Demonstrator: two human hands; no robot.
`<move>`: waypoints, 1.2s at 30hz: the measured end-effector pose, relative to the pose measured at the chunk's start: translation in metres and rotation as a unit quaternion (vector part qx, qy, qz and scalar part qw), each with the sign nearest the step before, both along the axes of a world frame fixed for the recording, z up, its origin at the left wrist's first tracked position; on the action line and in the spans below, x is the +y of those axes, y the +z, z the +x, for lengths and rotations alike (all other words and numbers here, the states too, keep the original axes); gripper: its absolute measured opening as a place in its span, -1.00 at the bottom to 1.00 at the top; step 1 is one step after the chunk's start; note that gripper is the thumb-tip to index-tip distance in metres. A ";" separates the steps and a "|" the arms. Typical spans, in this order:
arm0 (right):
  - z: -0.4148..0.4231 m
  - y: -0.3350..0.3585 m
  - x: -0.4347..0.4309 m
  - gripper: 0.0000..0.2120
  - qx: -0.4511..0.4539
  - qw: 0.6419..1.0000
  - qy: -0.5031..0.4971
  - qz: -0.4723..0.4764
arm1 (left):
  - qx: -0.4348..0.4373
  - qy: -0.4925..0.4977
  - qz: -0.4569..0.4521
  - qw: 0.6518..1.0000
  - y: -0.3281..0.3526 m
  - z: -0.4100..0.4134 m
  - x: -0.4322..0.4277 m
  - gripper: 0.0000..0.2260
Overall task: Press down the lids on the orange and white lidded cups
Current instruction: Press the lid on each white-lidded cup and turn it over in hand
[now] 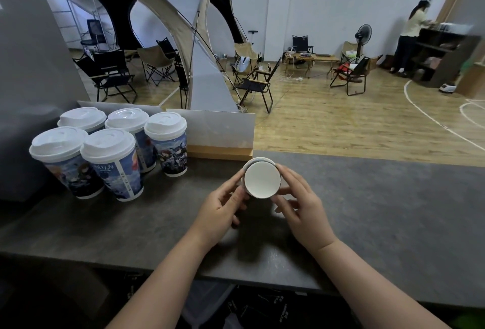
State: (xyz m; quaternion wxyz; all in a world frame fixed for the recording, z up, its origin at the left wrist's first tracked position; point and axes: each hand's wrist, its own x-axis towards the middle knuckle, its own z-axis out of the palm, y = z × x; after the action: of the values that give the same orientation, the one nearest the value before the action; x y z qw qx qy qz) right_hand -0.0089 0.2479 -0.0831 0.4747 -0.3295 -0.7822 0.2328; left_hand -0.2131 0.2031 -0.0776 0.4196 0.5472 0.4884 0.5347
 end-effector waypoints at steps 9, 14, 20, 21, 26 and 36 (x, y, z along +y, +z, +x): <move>-0.001 0.006 -0.005 -0.58 0.107 0.987 0.058 -0.110 | -0.016 0.007 0.019 1.000 0.006 0.002 -0.005 -0.68; 0.000 0.010 -0.010 -0.63 0.129 0.982 0.090 -0.105 | -0.059 -0.024 0.033 0.997 0.007 0.001 -0.008 -0.52; 0.002 0.007 -0.007 -0.46 0.092 0.984 0.089 -0.126 | -0.018 -0.031 0.058 0.998 0.001 -0.005 -0.006 -0.27; 0.002 0.007 -0.006 -0.42 0.091 0.983 0.082 -0.134 | -0.016 -0.038 0.058 0.998 0.001 -0.006 -0.006 -0.27; 0.000 0.010 -0.002 -0.40 0.075 0.987 0.043 -0.134 | 0.008 0.015 0.070 0.997 0.004 -0.005 -0.005 -0.49; 0.002 0.009 0.000 -0.48 0.058 0.987 0.013 -0.150 | -0.019 0.002 0.037 0.999 0.000 -0.002 -0.004 -0.57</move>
State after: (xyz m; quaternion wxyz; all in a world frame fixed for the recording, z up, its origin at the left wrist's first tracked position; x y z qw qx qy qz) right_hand -0.0066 0.2484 -0.0739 0.4610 -0.3728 -0.7139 0.3726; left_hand -0.2155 0.1991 -0.0773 0.4067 0.5512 0.4614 0.5638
